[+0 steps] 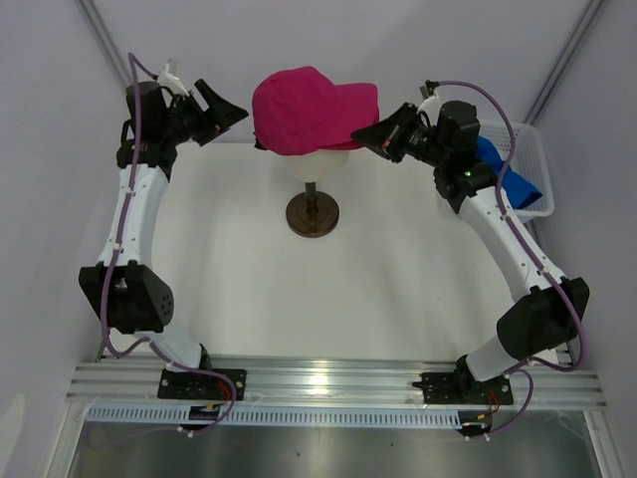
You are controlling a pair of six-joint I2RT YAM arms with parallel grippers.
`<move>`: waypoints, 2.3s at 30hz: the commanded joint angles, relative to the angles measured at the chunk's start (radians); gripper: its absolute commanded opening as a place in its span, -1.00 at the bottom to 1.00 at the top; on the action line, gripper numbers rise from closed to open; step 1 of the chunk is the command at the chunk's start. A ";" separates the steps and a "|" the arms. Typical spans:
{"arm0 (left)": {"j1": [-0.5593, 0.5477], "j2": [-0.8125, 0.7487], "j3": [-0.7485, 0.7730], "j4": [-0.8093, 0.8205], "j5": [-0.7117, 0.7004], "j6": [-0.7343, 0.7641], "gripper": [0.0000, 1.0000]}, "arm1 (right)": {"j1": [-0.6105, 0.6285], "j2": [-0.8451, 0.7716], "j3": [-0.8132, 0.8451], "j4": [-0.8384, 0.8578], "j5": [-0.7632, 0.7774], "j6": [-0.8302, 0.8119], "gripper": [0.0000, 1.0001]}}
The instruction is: Stack the hats
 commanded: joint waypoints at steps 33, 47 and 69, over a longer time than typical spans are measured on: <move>-0.111 0.189 0.037 -0.177 -0.210 0.149 0.40 | -0.094 0.099 0.062 0.037 -0.114 0.105 -1.00; -0.120 0.152 0.017 -0.160 -0.221 0.177 0.40 | -0.133 0.118 0.168 -0.013 -0.169 0.022 -0.41; -0.123 0.166 0.141 -0.238 -0.238 0.200 0.42 | -0.208 0.393 0.625 -0.218 -0.214 -0.056 0.07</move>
